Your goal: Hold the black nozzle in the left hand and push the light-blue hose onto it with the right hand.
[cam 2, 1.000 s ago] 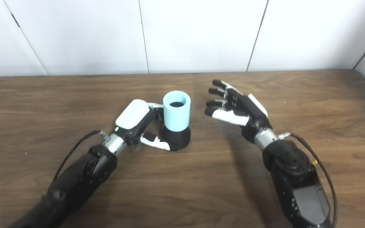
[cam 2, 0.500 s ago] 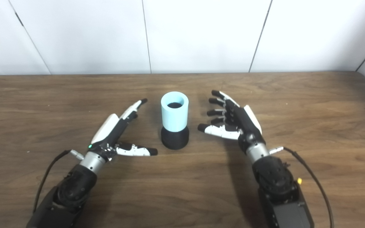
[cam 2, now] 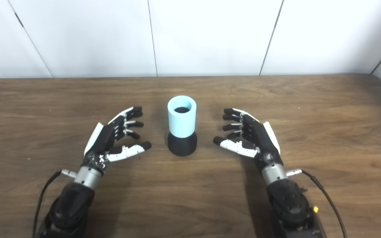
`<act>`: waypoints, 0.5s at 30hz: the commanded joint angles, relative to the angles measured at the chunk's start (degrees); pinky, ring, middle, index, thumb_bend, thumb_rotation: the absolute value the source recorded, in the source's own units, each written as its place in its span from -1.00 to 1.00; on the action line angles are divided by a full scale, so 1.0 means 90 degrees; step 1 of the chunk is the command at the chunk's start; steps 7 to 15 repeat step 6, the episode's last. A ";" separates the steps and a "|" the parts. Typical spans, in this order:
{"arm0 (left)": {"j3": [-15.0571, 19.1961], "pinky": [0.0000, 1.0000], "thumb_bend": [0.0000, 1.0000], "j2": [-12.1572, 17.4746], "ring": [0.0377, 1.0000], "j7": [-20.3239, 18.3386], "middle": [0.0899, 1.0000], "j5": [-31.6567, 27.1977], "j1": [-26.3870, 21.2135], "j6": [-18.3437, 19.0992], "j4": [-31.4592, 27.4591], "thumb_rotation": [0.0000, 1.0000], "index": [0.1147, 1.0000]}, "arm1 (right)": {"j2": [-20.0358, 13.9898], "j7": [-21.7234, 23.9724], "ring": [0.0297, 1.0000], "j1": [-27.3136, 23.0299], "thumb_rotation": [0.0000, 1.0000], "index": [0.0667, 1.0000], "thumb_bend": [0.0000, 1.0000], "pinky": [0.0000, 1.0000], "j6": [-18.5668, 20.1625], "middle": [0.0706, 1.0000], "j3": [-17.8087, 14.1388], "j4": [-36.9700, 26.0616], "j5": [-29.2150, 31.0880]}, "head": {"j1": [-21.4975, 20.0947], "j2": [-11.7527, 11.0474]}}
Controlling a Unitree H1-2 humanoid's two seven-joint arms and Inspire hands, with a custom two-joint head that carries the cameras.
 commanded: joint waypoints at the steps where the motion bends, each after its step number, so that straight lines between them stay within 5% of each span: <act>1: 0.0169 0.05 0.50 -0.0115 0.23 -0.0105 0.40 -0.0591 -0.0107 0.0151 -0.0471 -0.57 0.50 | 0.0053 -0.0124 0.33 -0.0050 -0.38 0.43 0.29 0.11 -0.0605 0.44 -0.0085 -0.0177 -0.0004 | -0.0022 0.0011; 6: 0.0356 -0.06 0.51 -0.0123 0.20 -0.0208 0.37 -0.0930 0.0082 0.0745 -0.0942 -0.47 0.46 | 0.0061 -0.0074 0.34 0.0077 -0.27 0.48 0.38 0.08 -0.0775 0.47 -0.0129 -0.0226 0.0039 | -0.0037 -0.0008; 15: 0.0356 -0.06 0.51 -0.0123 0.20 -0.0208 0.37 -0.0930 0.0082 0.0745 -0.0942 -0.47 0.46 | 0.0061 -0.0074 0.34 0.0077 -0.27 0.48 0.38 0.08 -0.0775 0.47 -0.0129 -0.0226 0.0039 | -0.0037 -0.0008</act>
